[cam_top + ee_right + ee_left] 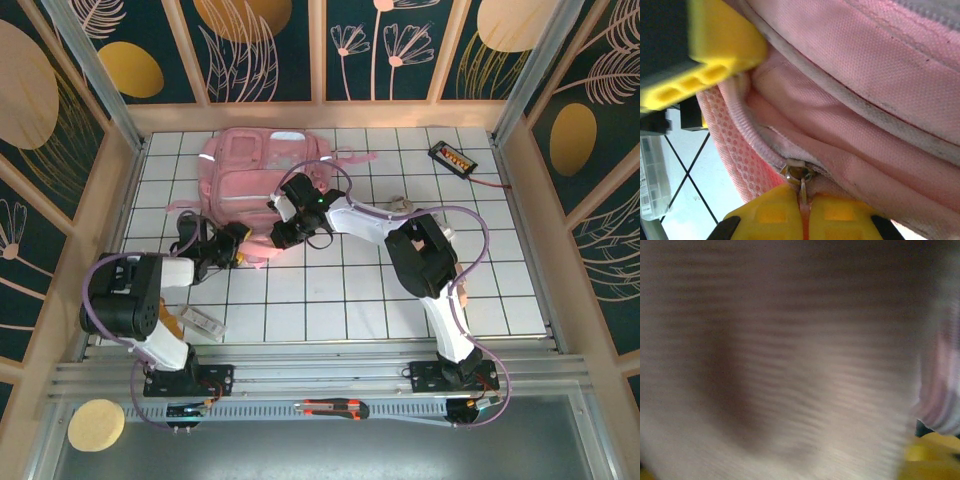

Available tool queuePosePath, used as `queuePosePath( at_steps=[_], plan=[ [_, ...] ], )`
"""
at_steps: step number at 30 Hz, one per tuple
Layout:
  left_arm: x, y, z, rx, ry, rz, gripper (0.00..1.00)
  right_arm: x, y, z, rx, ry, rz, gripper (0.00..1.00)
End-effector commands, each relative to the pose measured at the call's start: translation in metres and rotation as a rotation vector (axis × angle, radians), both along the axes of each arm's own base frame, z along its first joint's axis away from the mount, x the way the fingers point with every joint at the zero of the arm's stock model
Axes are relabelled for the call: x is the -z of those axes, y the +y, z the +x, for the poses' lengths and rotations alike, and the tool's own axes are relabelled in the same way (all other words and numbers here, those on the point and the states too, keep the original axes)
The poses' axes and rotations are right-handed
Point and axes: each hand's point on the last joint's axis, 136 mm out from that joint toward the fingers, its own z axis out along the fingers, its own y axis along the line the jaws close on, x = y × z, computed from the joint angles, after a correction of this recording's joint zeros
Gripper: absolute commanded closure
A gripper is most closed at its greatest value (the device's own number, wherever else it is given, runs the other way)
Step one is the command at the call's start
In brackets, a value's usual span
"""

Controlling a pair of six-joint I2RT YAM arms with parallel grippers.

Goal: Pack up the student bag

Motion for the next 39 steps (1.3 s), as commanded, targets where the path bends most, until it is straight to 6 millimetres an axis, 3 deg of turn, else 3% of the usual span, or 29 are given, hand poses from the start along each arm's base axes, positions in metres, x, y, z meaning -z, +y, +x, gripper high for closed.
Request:
queuePosePath(
  at_steps=[1, 5, 9, 13, 16, 18, 25, 39],
  plan=[
    [0.010, -0.005, -0.004, 0.009, 0.026, -0.003, 0.77, -0.004, 0.002, -0.006, -0.051, 0.006, 0.000, 1.00],
    [0.009, -0.002, -0.005, 0.060, 0.033, 0.065, 0.98, -0.001, -0.014, 0.004, -0.028, 0.001, -0.025, 1.00],
    [0.008, 0.002, -0.007, 0.075, 0.033, 0.083, 1.00, 0.003, -0.019, 0.008, -0.039, 0.010, -0.028, 0.78],
    [0.010, 0.000, -0.009, 0.086, 0.039, 0.075, 1.00, 0.007, -0.019, 0.009, -0.050, 0.020, -0.031, 0.75],
    [0.012, 0.000, -0.010, 0.086, 0.043, 0.068, 1.00, 0.012, -0.020, 0.007, -0.053, 0.028, -0.039, 0.81],
    [0.013, 0.001, -0.010, 0.084, 0.043, 0.069, 1.00, 0.014, -0.021, 0.007, -0.053, 0.029, -0.045, 1.00],
    [0.009, 0.022, -0.006, 0.108, 0.048, 0.150, 1.00, 0.013, -0.043, 0.012, -0.018, -0.018, -0.095, 1.00],
    [0.001, 0.060, -0.012, 0.132, 0.065, 0.321, 1.00, -0.001, -0.134, 0.064, 0.202, -0.102, -0.192, 1.00]
  ],
)
